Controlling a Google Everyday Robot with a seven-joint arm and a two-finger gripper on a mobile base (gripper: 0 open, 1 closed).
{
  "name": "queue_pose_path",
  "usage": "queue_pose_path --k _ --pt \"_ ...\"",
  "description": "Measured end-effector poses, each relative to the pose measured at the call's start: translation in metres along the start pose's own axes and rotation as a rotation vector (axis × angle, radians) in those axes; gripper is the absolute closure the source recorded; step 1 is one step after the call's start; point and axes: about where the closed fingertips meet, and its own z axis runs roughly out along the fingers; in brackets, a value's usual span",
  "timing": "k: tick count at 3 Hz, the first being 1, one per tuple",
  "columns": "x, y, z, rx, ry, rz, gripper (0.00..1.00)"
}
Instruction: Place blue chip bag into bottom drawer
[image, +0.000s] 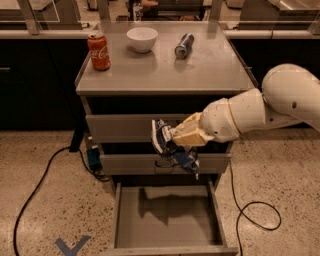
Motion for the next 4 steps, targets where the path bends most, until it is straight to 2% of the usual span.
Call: queue_pose_path --k 1,2,3,4 --pt "0.048 0.022 0.023 0.02 0.03 0.073 1.0" --pt "0.093 0.039 0.044 0.001 0.062 0.146 1.0" --pt "0.094 0.04 0.044 0.001 0.062 0.146 1.0" --pt "0.112 0.052 0.059 -0.024 0.061 0.169 1.0"
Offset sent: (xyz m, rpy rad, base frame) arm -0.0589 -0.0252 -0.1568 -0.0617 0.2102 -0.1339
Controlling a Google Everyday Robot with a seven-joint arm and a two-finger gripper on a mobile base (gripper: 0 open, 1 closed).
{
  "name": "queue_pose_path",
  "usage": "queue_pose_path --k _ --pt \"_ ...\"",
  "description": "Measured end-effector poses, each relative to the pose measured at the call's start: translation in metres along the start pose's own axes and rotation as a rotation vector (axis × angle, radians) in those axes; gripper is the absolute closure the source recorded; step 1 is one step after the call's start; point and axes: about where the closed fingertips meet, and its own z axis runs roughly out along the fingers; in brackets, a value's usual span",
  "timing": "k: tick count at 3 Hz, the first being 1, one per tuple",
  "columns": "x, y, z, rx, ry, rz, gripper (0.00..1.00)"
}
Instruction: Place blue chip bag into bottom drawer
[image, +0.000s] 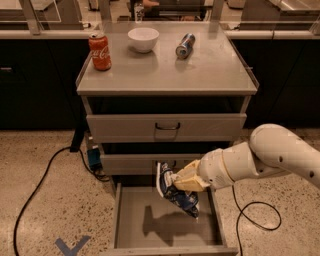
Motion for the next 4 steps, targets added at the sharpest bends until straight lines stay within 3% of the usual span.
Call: queue_pose_path --k 3,4 --pt "0.139 -0.009 0.091 -0.047 0.089 0.117 1.0" --pt "0.161 -0.024 0.116 -0.042 0.035 0.197 1.0"
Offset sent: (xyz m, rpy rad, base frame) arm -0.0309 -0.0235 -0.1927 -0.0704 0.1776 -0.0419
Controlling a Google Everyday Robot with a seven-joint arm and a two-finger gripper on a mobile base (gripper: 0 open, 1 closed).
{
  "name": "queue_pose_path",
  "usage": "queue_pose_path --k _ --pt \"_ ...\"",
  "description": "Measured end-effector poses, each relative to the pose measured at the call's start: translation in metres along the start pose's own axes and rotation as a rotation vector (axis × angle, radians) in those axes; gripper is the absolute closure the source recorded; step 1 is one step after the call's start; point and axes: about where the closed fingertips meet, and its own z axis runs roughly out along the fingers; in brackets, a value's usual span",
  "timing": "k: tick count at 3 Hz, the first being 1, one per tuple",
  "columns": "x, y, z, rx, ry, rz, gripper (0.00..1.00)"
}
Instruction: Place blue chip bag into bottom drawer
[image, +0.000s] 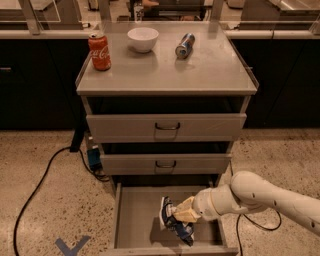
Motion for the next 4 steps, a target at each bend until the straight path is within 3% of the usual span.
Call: queue_pose_path --k 1,2,3,4 --pt "0.0 0.0 0.0 0.0 0.0 0.0 1.0" --pt "0.005 -0.02 0.02 0.004 -0.022 -0.002 1.0" --pt "0.01 -0.057 0.048 0.007 -0.067 0.016 1.0" --pt "0.022 -0.093 0.076 0.014 -0.137 0.083 1.0"
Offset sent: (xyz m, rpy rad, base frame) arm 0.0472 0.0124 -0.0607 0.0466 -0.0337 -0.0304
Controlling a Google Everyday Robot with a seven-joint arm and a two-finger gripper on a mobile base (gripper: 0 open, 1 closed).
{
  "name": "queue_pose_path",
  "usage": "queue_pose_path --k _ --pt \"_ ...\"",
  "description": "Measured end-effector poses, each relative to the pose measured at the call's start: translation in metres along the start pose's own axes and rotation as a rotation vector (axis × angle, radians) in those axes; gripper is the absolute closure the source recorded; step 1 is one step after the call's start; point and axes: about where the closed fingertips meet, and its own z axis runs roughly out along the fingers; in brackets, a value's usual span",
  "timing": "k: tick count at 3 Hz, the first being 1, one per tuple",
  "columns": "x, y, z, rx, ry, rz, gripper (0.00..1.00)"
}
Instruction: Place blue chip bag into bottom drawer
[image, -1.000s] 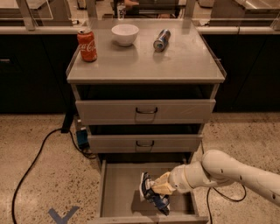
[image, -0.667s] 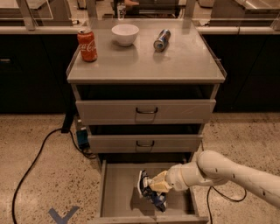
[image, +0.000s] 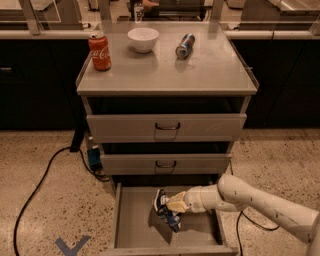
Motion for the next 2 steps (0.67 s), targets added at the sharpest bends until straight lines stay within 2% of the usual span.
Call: queue_pose_path --k 1,2 --pt "0.0358 -0.034 0.0371 -0.02 -0.037 0.093 1.0" --pt "0.0358 -0.0346 0.0373 -0.021 -0.038 0.094 1.0"
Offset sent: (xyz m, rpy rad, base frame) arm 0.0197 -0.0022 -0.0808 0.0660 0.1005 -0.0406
